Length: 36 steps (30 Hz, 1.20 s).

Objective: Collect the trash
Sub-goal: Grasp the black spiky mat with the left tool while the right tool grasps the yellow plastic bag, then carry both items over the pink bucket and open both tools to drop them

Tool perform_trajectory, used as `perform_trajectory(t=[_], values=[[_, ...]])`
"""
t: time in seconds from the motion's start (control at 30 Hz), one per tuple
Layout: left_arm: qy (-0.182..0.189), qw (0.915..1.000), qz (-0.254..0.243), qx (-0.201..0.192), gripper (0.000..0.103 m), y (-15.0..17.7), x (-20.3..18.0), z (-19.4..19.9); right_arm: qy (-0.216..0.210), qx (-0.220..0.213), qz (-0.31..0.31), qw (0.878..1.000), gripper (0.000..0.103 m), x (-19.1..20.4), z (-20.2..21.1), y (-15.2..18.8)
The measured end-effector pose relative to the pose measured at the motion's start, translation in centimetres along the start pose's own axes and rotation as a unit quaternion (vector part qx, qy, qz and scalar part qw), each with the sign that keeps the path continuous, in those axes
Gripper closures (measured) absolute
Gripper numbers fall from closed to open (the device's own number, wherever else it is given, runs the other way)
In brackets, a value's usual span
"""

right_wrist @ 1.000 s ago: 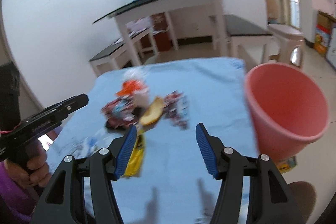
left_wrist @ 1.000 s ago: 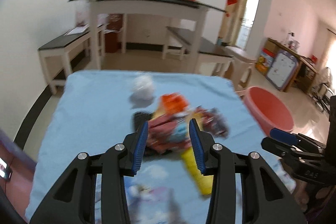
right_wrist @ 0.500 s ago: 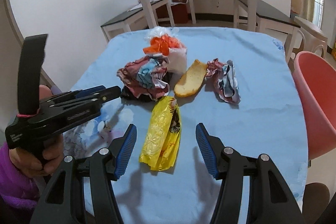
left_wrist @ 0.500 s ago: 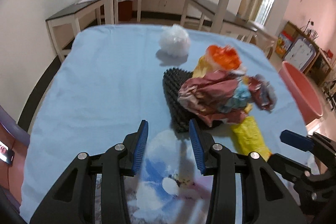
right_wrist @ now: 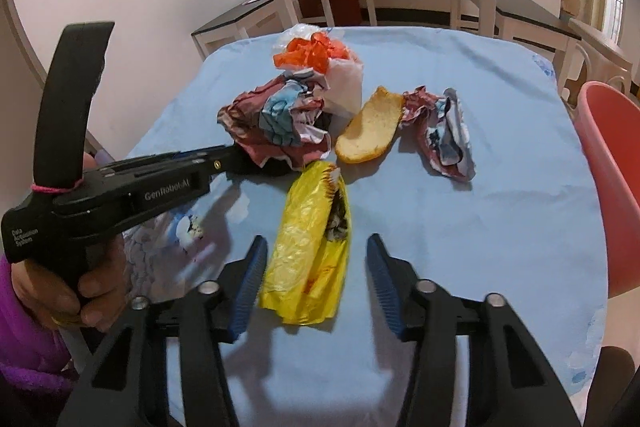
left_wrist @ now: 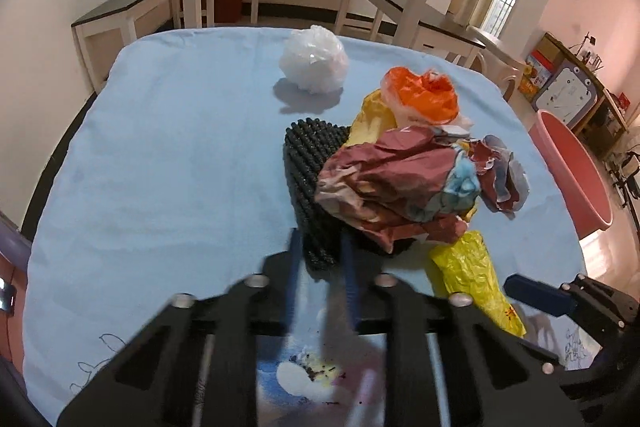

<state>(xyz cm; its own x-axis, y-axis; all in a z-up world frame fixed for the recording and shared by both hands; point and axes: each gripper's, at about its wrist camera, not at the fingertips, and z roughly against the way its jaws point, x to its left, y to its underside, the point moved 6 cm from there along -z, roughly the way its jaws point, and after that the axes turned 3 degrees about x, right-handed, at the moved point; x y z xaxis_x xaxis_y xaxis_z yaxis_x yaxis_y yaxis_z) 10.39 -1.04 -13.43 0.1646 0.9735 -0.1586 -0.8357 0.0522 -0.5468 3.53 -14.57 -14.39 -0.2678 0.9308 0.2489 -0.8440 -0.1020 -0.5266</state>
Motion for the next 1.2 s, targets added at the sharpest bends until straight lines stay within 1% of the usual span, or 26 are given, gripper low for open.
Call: perform_trajectory(t=[0.03,0.1,0.17,0.23,0.3,0.47,0.7,0.8,0.9,1.1,1.2], values=[[-0.001,1.0000,-0.001,-0.002,0.094,0.1,-0.1,0.2,-0.001,0.005,0.002,1.000,0.063,0.1,-0.1,0.1],[0.000,1.0000,0.002,-0.008,0.094,0.2,0.0,0.8,0.000,0.010,0.003,1.000,0.071,0.1,-0.2,0.3],[-0.002,0.9999,0.005,-0.015,0.095,0.3,-0.1,1.5,-0.003,0.013,0.000,1.000,0.077,0.0,-0.1,0.4],[-0.011,0.9996,0.012,-0.024,0.095,0.5,0.4,2.4,-0.004,0.010,-0.005,1.000,0.082,-0.2,0.2,0.6],[-0.015,0.9993,0.021,-0.029,0.095,0.6,1.0,3.2,-0.009,0.001,-0.006,1.000,0.090,-0.2,0.8,0.6],[-0.026,0.9974,0.042,-0.052,0.095,1.0,2.8,5.9,-0.022,-0.023,0.002,0.999,0.092,0.4,2.2,0.4],[-0.029,0.9939,0.047,-0.095,0.095,0.6,3.1,9.7,-0.029,-0.050,0.004,0.998,0.093,0.6,4.0,0.3],[-0.027,0.9920,0.042,-0.116,0.095,0.3,2.6,11.3,-0.029,-0.061,0.000,0.998,0.093,0.5,4.9,0.4],[-0.021,0.9907,0.037,-0.129,0.095,-0.1,2.1,12.4,-0.030,-0.076,-0.007,0.997,0.092,0.0,6.1,0.4],[-0.005,0.9888,0.022,-0.147,0.095,-0.5,-0.1,13.6,-0.018,-0.105,-0.023,0.994,0.092,-1.6,8.1,0.2],[0.002,0.9888,0.012,-0.149,0.095,-0.8,-1.4,13.6,-0.008,-0.115,-0.033,0.993,0.092,-2.6,8.7,0.0]])
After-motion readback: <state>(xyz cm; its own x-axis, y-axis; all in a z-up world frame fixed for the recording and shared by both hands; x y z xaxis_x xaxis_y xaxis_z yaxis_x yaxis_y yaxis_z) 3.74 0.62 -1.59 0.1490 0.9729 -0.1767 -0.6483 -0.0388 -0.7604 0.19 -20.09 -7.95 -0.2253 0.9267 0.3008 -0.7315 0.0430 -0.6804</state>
